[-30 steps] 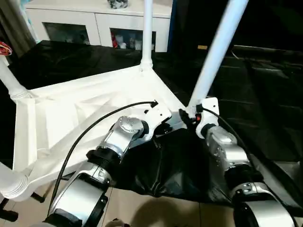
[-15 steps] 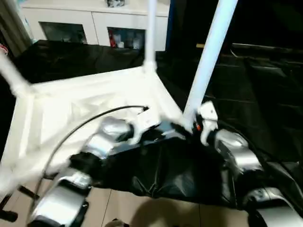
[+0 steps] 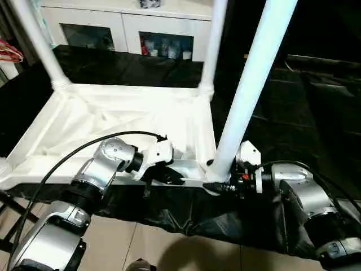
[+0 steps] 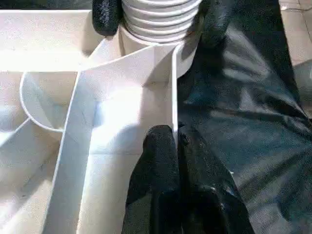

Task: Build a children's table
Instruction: Insert table leg to table base, then rotate leg to tighten

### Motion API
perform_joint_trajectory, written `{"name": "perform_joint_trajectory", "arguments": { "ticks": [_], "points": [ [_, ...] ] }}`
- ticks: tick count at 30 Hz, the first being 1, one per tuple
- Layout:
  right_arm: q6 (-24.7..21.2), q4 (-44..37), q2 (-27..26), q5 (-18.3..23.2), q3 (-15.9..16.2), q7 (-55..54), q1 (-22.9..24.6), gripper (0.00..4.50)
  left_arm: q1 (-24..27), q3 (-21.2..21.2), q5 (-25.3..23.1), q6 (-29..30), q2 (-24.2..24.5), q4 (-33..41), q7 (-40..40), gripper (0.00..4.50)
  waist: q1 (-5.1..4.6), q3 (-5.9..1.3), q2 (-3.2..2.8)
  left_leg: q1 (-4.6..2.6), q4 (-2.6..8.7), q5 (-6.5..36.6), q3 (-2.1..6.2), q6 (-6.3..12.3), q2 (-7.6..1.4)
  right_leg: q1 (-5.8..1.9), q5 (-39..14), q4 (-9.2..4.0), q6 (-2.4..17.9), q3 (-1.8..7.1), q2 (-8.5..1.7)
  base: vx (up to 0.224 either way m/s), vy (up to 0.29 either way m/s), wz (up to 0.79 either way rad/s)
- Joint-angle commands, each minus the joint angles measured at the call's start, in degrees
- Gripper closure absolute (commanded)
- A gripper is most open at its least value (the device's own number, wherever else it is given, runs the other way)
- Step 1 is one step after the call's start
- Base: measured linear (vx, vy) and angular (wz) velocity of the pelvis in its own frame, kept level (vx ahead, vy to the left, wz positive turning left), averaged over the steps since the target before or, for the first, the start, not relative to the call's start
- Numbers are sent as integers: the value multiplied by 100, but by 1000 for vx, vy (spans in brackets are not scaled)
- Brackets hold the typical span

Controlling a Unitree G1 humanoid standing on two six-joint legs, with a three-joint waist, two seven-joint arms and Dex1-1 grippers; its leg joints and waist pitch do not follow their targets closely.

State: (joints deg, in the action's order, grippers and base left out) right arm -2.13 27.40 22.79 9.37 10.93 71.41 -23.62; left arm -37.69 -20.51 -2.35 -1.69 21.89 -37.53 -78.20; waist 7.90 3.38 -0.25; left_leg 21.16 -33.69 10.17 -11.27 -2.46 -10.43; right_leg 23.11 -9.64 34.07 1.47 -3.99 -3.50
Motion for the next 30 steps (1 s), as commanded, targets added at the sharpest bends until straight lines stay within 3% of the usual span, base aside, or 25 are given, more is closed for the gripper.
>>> {"name": "perform_joint_trajectory", "arguments": {
  "ticks": [1,3,9,13,14,15,16,19,21,22,23,25,26,30],
  "points": [
    [-54,-190,-25,38,196,208,94,130,-49,-67,-10,-86,-23,102,-30,450,-12,-379,22,-118,404,1374,152,234,-365,-248,-1856,-439,1084,307,-568,0,0,0],
    [-68,-227,-31,33,219,223,129,156,-41,-70,0,-72,-14,117,-69,450,9,-381,23,-123,405,1377,155,210,-366,-246,-1902,-442,1056,311,-573,0,0,0],
    [-136,-343,-70,53,211,117,228,172,-40,-58,0,-104,-82,57,13,450,14,-398,18,-109,393,1256,153,220,-360,-260,-1580,-404,1120,305,-562,0,0,0],
    [-235,-275,-351,91,-62,-575,299,174,-104,40,-21,49,-413,-75,527,450,-2,-379,33,-119,406,1381,160,168,-359,-246,-1865,-438,1067,302,-571,0,0,0],
    [-247,-103,-517,9,-202,-1083,252,174,-203,70,-105,171,-599,-204,906,450,-21,-366,72,-124,410,1424,163,138,-348,-241,-2076,-463,1012,297,-575,0,0,0],
    [-266,69,-638,-78,-296,-1505,182,174,-284,108,-154,260,-732,-310,1201,450,-29,-359,53,-129,416,1459,173,108,-348,-230,-2172,-475,997,301,-583,0,0,0],
    [-260,254,-757,-146,-406,-1926,104,174,-375,145,-194,343,-876,-423,1489,450,-66,-352,87,-140,421,1543,175,50,-334,-219,-2357,-502,951,295,-580,0,0,0],
    [-374,734,-1095,-196,-746,-3040,-138,175,-608,212,-324,531,-1232,-699,2233,450,-135,-355,86,-159,416,1587,196,-29,-312,-213,-2685,-542,834,289,-605,0,0,0],
    [-433,968,-1295,-184,-955,-3663,-289,175,-742,260,-383,672,-1439,-848,2686,450,-172,-365,96,-136,407,1496,189,36,-299,-235,-2527,-544,823,292,-591,0,0,0],
    [-457,1080,-1386,-189,-1053,-3979,-366,175,-796,289,-398,746,-1534,-907,2892,450,-177,-376,52,-139,400,1421,185,53,-302,-225,-2321,-516,882,303,-590,0,0,0],
    [-479,1210,-1494,-201,-1153,-4344,-454,175,-845,309,-439,836,-1636,-963,3121,450,-201,-390,70,-105,402,1315,185,66,-302,-256,-2042,-483,946,298,-573,0,0,0],
    [-449,1457,-1669,-310,-1244,-4946,-615,175,-900,280,-575,893,-1784,-1029,3426,450,-201,-405,73,-103,390,1183,173,111,-296,-262,-1682,-446,1050,302,-567,0,0,0],
    [-346,1592,-1765,-426,-1223,-5173,-708,175,-907,254,-637,884,-1862,-1044,3508,450,-207,-418,43,-112,380,1098,166,111,-296,-258,-1483,-431,1094,305,-558,0,0,0],
    [-74,1798,-1898,-533,-1182,-5262,-843,175,-889,170,-700,820,-1928,-1059,3475,450,-215,-431,60,-75,362,926,150,247,-278,-304,-1090,-395,1190,303,-564,0,0,0]
  ]
}}
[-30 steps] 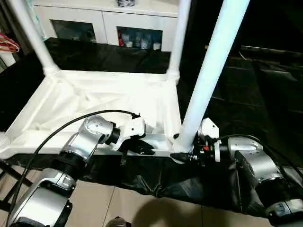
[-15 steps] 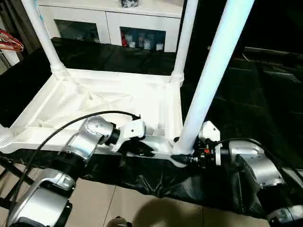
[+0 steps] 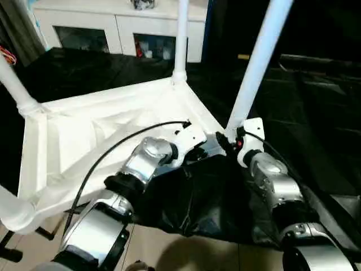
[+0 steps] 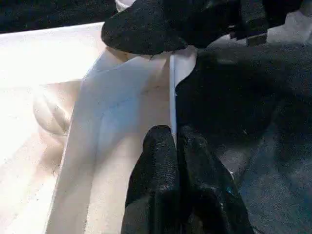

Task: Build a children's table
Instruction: Rotate leg to tighten

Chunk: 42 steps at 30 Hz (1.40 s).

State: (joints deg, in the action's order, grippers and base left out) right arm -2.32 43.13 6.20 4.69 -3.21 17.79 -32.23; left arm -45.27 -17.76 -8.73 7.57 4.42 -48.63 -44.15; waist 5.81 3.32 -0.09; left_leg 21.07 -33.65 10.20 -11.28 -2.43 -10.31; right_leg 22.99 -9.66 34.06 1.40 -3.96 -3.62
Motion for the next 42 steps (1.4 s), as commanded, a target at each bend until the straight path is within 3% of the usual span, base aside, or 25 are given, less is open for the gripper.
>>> {"name": "perform_joint_trajectory", "arguments": {
  "ticks": [1,6,7,11,20,28,34,36,42],
  "points": [
    [-27,244,-254,-58,229,102,6,105,-124,-121,-67,-127,-174,54,46,450,-7,-421,41,-65,361,914,149,290,-293,-297,-1042,-392,1206,297,-547,0,0,0],
    [-50,102,-196,81,245,580,1,85,41,-187,13,-361,62,204,-341,450,-35,-394,15,-81,389,1211,166,262,-309,-290,-1453,-445,1149,290,-549,0,0,0],
    [-16,86,-152,43,291,638,6,62,69,-190,28,-420,99,226,-422,450,-58,-394,20,-74,396,1233,169,243,-311,-295,-1450,-439,1151,293,-545,0,0,0],
    [192,14,202,-80,608,1530,84,62,316,-181,226,-581,386,582,-1152,450,-68,-408,14,-76,374,1146,153,284,-318,-300,-1180,-403,1274,303,-552,0,0,0],
    [213,-809,956,145,1129,3689,497,62,546,-187,537,-824,886,973,-2239,450,-10,-374,44,-74,386,1309,147,342,-357,-293,-1562,-419,1218,289,-546,0,0,0],
    [-19,-1579,1390,459,1490,5109,799,62,700,-203,685,-888,1281,1221,-2988,450,98,-379,14,-83,389,1260,151,359,-375,-261,-1533,-413,1208,295,-541,0,0,0],
    [-140,-1840,1492,502,1705,5466,873,110,749,-201,673,-914,1450,1274,-3204,450,125,-370,46,-88,403,1320,160,269,-373,-254,-1860,-427,1108,297,-559,0,0,0],
    [-169,-1889,1496,489,1711,5516,889,140,764,-196,683,-898,1473,1304,-3233,450,136,-373,47,-95,397,1299,157,260,-379,-243,-1838,-423,1107,304,-566,0,0,0],
    [-296,-2045,1508,522,1745,5587,963,165,826,-190,698,-875,1524,1364,-3306,450,155,-379,53,-85,391,1187,151,285,-366,-247,-1727,-410,1090,300,-556,0,0,0]
  ]
}}
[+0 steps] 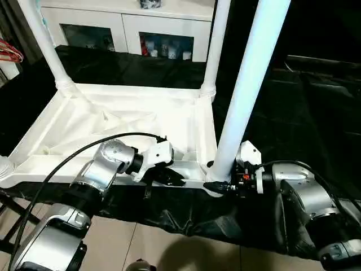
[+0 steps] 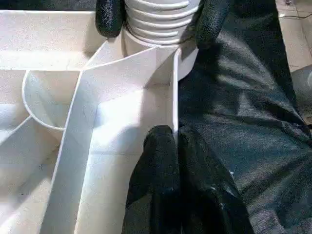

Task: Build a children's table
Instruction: Rotate leg to tighten

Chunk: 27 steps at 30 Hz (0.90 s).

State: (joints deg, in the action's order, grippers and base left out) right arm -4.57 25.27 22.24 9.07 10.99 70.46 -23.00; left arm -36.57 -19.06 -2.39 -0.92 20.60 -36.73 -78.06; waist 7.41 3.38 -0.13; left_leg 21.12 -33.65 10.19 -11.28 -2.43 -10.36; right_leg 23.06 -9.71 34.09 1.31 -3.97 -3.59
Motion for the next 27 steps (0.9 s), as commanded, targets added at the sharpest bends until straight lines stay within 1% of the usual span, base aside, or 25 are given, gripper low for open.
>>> {"name": "perform_joint_trajectory", "arguments": {
  "ticks": [1,4,5,6,7,8,9,10,11,12,13,15,16,17,18,19,20,21,22,23,24,25,27],
  "points": [
    [-89,-280,-97,84,333,319,55,166,-32,-58,55,-20,-93,183,86,450,-1,-384,54,-95,392,1200,153,281,-362,-251,-1747,-419,1092,300,-560,0,0,0],
    [-160,-239,-193,128,241,140,80,168,-40,-35,20,50,-160,155,239,450,0,-379,56,-97,396,1251,156,251,-363,-247,-1850,-429,1067,300,-559,0,0,0],
    [-296,-166,-370,246,31,-196,64,168,-100,26,-33,175,-281,70,564,450,1,-381,58,-101,396,1242,155,239,-365,-248,-1825,-423,1081,305,-559,0,0,0],
    [-306,-160,-382,253,17,-220,62,168,-105,30,-37,183,-289,63,587,450,-2,-377,56,-98,399,1235,157,233,-365,-246,-1803,-417,1092,305,-553,0,0,0],
    [-379,-132,-456,297,-75,-377,50,169,-136,54,-64,235,-341,21,732,450,-5,-378,57,-100,402,1262,163,198,-362,-245,-1851,-426,1090,301,-565,0,0,0],
    [-343,107,-682,222,-291,-1016,-37,169,-268,132,-167,359,-538,-188,1255,450,-20,-374,64,-103,405,1281,164,166,-353,-243,-1938,-439,1065,300,-571,0,0,0],
    [-360,252,-805,159,-386,-1391,-92,169,-327,157,-193,436,-650,-268,1455,450,-49,-365,58,-128,405,1399,173,91,-341,-218,-2116,-469,1055,299,-581,0,0,0],
    [-237,391,-929,77,-467,-1758,-138,169,-385,178,-218,503,-762,-337,1645,450,-59,-371,72,-114,409,1406,189,59,-328,-253,-2238,-479,996,290,-593,0,0,0],
    [-194,496,-1033,39,-530,-2028,-174,169,-437,186,-235,563,-861,-391,1781,450,-79,-367,72,-104,412,1373,182,45,-327,-241,-2233,-482,970,300,-585,0,0,0],
    [-185,659,-1138,-51,-575,-2385,-238,169,-502,185,-267,626,-970,-459,1944,450,-101,-369,65,-118,411,1389,182,32,-325,-224,-2220,-481,979,301,-579,0,0,0],
    [-166,845,-1242,-166,-613,-2780,-315,169,-576,190,-308,682,-1077,-542,2139,450,-135,-383,56,-103,410,1359,191,25,-315,-256,-2140,-480,982,292,-576,0,0,0],
    [-103,988,-1312,-251,-641,-3056,-372,170,-633,203,-341,724,-1153,-612,2314,450,-152,-384,53,-115,405,1337,187,29,-319,-241,-2001,-471,1014,298,-571,0,0,0],
    [-72,1230,-1463,-413,-699,-3618,-478,170,-751,236,-397,807,-1309,-759,2675,450,-171,-395,15,-96,394,1238,180,36,-308,-247,-1782,-443,1066,307,-564,0,0,0],
    [-54,1431,-1589,-568,-731,-4127,-574,170,-849,274,-431,883,-1447,-882,2981,450,-187,-402,23,-111,391,1214,176,9,-309,-245,-1640,-439,1116,304,-561,0,0,0],
    [-78,1633,-1721,-661,-784,-4552,-676,170,-913,309,-462,926,-1539,-971,3171,450,-204,-397,34,-105,390,1219,167,27,-290,-248,-1609,-440,1135,301,-539,0,0,0],
    [-83,1812,-1842,-738,-826,-4920,-770,170,-987,342,-499,963,-1672,-1072,3423,450,-208,-404,31,-99,380,1174,162,61,-282,-261,-1547,-438,1145,305,-549,0,0,0],
    [-55,1934,-1913,-774,-860,-5103,-831,170,-1032,362,-524,976,-1751,-1143,3568,450,-217,-400,29,-106,379,1195,168,70,-273,-266,-1658,-459,1124,293,-550,0,0,0],
    [65,2013,-2003,-781,-870,-5161,-873,170,-1061,321,-584,923,-1819,-1190,3650,450,-203,-406,-5,-118,373,1205,167,79,-275,-262,-1681,-466,1113,293,-556,0,0,0],
    [131,2051,-2068,-787,-875,-5210,-900,170,-1069,290,-619,899,-1877,-1213,3698,450,-211,-409,-5,-106,375,1212,168,96,-289,-262,-1587,-460,1119,304,-552,0,0,0],
    [158,2065,-2097,-789,-876,-5228,-911,170,-1068,275,-634,888,-1897,-1218,3706,450,-210,-413,3,-93,382,1180,172,110,-291,-281,-1501,-449,1124,296,-545,0,0,0],
    [180,2087,-2163,-687,-934,-5184,-933,170,-1059,225,-664,839,-1920,-1219,3688,450,-201,-414,-6,-100,382,1180,168,153,-297,-273,-1368,-441,1146,298,-542,0,0,0],
    [186,2129,-2224,-535,-1030,-5075,-964,103,-1049,183,-685,795,-1931,-1231,3655,450,-205,-415,-2,-94,386,1202,170,189,-297,-288,-1309,-434,1174,295,-547,0,0,0],
    [178,2123,-2231,-477,-1057,-4966,-968,103,-1033,165,-692,773,-1920,-1221,3622,450,-209,-409,0,-97,391,1251,169,220,-299,-289,-1317,-438,1195,295,-546,0,0,0]
  ]
}}
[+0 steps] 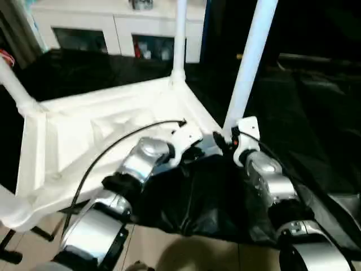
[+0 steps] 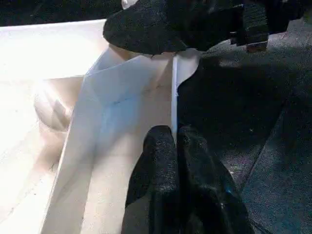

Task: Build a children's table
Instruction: Rotate leg to tighten

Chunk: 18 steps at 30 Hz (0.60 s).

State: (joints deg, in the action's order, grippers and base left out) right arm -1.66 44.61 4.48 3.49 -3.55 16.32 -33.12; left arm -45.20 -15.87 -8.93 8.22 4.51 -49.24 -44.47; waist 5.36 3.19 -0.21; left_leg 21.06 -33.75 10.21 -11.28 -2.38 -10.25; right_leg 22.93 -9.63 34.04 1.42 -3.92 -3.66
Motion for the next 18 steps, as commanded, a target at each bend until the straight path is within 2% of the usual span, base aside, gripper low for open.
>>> {"name": "perform_joint_trajectory", "arguments": {
  "ticks": [1,4,5,6,10,12,15,18],
  "points": [
    [-96,174,-424,88,408,562,48,96,-137,-200,-38,-218,-265,60,147,450,-8,-380,9,-91,406,1326,170,220,-312,-272,-1434,-446,1178,288,-541,0,0,0],
    [8,246,-331,37,459,702,10,66,-96,-224,-32,-337,-192,63,-61,450,-21,-377,12,-95,411,1397,176,175,-318,-267,-1625,-469,1128,290,-555,0,0,0],
    [35,213,-235,20,525,927,23,56,-41,-243,-16,-385,-122,130,-230,450,-18,-387,-3,-94,410,1379,179,177,-317,-274,-1566,-455,1138,293,-554,0,0,0],
    [46,197,-199,22,546,1033,31,56,-17,-251,-9,-427,-94,160,-302,450,-18,-389,7,-90,406,1361,176,198,-312,-279,-1509,-453,1150,292,-551,0,0,0],
    [135,-80,180,105,738,2210,149,56,227,-341,133,-677,234,501,-1104,450,-15,-406,23,-41,376,1057,166,386,-316,-331,-928,-374,1325,292,-558,0,0,0],
    [168,-224,388,109,886,2710,222,56,314,-378,186,-718,395,631,-1425,450,10,-403,17,-55,368,997,148,459,-335,-319,-852,-368,1372,289,-545,0,0,0],
    [219,-338,548,127,982,3108,287,56,372,-398,243,-785,520,714,-1693,450,37,-383,17,-70,378,1146,139,412,-362,-299,-1115,-385,1372,275,-537,0,0,0],
    [244,-560,821,200,1097,3805,385,56,454,-395,382,-925,732,852,-2177,450,42,-353,32,-81,404,1403,147,306,-365,-273,-1667,-436,1238,281,-546,0,0,0]
  ]
}}
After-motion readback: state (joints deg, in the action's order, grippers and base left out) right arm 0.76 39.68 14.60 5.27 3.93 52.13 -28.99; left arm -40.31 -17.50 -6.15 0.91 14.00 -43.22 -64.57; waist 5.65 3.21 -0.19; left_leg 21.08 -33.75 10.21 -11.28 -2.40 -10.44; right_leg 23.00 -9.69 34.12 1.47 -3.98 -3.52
